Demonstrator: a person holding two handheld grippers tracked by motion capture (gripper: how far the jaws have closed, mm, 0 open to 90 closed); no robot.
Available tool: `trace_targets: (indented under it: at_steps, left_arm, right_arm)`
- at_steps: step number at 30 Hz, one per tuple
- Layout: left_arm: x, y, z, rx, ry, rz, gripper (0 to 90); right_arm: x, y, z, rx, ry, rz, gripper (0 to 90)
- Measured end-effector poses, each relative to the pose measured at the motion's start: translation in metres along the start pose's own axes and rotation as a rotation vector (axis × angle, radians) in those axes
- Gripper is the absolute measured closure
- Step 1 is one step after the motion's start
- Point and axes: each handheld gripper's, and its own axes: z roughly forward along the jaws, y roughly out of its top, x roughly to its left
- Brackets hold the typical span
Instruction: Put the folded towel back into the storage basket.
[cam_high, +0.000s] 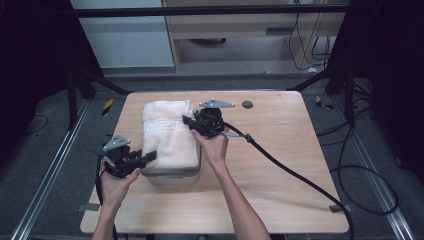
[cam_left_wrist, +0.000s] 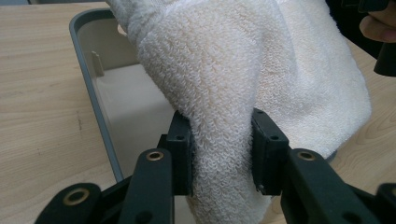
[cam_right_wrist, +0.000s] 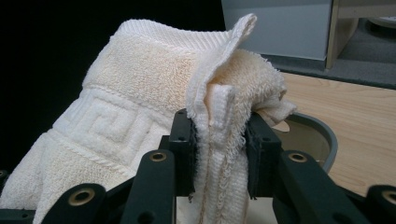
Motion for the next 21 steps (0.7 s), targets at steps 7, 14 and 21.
trace_targets:
  at_steps: [7, 14, 21]
  left_arm:
    - [0.003, -0.004, 0.007, 0.022, 0.012, -0.006, 64.3]
    - [0.008, -0.008, 0.016, 0.051, 0.024, -0.01, 64.3]
    - [0.011, -0.013, 0.022, 0.08, 0.03, -0.02, 64.1]
  right_arm:
    - [-0.002, -0.006, 0.008, 0.02, -0.012, 0.002, 68.5]
    - [-0.005, -0.013, 0.016, 0.047, -0.031, -0.004, 68.2]
    - [-0.005, -0.021, 0.023, 0.073, -0.05, -0.01, 67.9]
